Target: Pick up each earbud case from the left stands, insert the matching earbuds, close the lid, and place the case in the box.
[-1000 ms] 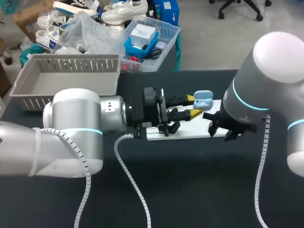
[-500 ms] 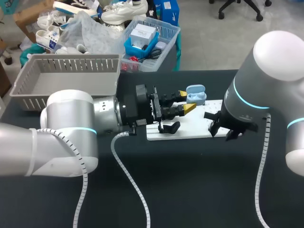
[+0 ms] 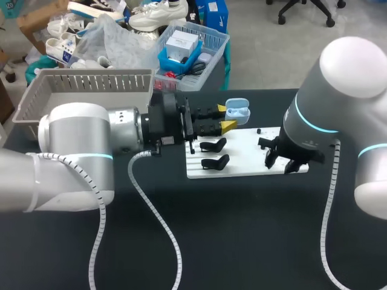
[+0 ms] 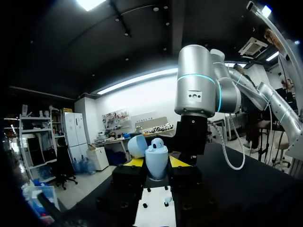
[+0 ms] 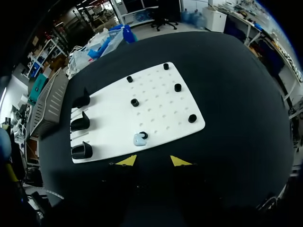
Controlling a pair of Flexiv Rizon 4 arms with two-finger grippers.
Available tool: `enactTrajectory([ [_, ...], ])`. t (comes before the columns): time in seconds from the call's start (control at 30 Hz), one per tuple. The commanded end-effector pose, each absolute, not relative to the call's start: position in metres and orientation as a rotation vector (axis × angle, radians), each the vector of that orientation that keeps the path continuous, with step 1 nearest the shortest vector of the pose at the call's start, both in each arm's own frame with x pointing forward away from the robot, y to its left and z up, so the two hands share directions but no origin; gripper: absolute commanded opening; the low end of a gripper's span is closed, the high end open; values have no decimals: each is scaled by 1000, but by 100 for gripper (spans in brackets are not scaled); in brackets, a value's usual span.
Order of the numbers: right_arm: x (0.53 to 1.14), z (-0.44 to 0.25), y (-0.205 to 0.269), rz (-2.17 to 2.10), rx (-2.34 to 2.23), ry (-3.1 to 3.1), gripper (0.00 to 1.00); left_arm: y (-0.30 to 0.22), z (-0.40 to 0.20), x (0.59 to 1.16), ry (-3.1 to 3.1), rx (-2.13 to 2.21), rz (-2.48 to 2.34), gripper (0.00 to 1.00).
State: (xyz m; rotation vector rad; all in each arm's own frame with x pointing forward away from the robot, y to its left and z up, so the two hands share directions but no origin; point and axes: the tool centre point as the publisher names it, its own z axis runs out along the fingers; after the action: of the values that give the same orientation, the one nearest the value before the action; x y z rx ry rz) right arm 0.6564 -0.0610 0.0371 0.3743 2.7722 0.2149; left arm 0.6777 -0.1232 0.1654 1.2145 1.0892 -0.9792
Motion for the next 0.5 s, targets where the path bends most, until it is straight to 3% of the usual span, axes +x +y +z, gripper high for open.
enactTrajectory([
  [0.03, 663, 32, -56, 220, 377, 2772, 38, -120, 167, 679, 1098, 1217, -974, 0],
  [0.5, 673, 26, -43, 210, 421, 2768, 38, -119, 167, 679, 1100, 1216, -973, 0],
])
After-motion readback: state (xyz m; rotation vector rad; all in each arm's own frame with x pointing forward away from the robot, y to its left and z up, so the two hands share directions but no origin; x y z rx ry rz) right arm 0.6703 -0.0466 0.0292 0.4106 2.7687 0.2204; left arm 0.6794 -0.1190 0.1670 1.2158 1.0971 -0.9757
